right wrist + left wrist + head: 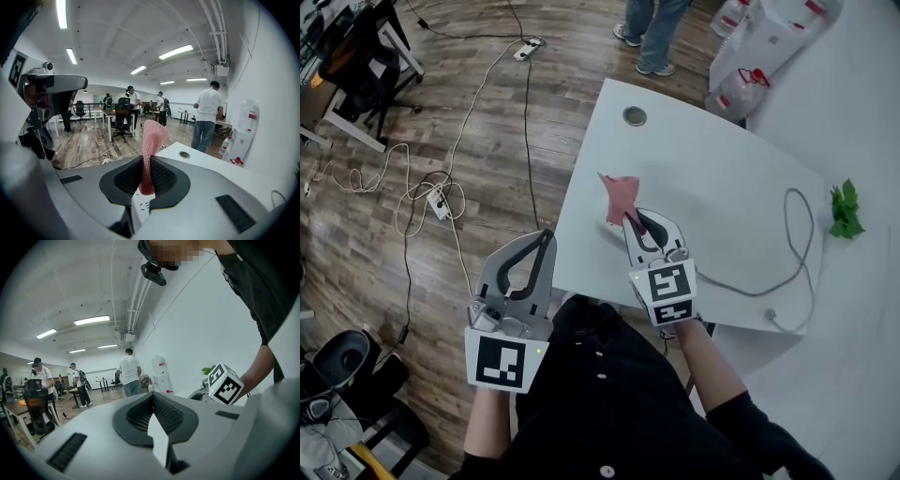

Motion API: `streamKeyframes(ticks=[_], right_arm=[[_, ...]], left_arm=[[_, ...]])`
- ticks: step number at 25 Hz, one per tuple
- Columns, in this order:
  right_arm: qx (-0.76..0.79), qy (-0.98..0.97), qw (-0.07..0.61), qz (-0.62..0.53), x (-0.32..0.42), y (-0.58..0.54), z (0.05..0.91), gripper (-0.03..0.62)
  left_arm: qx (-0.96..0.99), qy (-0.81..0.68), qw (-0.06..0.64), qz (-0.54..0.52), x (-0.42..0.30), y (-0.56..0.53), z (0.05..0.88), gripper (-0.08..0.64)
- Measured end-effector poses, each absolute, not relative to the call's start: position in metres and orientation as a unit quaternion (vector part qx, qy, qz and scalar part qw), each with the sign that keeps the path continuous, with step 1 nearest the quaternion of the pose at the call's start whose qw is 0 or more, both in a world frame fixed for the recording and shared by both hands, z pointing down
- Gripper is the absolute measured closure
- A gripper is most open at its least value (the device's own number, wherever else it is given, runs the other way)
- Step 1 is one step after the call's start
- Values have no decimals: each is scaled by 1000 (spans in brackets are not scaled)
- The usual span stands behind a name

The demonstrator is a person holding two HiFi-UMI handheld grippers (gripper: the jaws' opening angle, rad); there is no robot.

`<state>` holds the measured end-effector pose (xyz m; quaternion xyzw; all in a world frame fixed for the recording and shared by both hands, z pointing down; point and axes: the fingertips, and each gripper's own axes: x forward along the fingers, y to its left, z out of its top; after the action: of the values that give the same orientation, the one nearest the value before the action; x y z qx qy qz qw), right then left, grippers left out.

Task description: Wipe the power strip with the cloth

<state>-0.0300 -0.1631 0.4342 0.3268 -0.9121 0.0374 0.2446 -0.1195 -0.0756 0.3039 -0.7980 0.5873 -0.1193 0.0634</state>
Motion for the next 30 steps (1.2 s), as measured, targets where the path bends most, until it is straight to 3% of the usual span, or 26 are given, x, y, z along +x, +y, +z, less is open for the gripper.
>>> streamKeyframes(ticks=[30], right_arm=[[314, -855, 407, 70, -47, -194, 551, 531]], left_arm=[[-792, 594, 46, -131, -126, -65, 322, 546]])
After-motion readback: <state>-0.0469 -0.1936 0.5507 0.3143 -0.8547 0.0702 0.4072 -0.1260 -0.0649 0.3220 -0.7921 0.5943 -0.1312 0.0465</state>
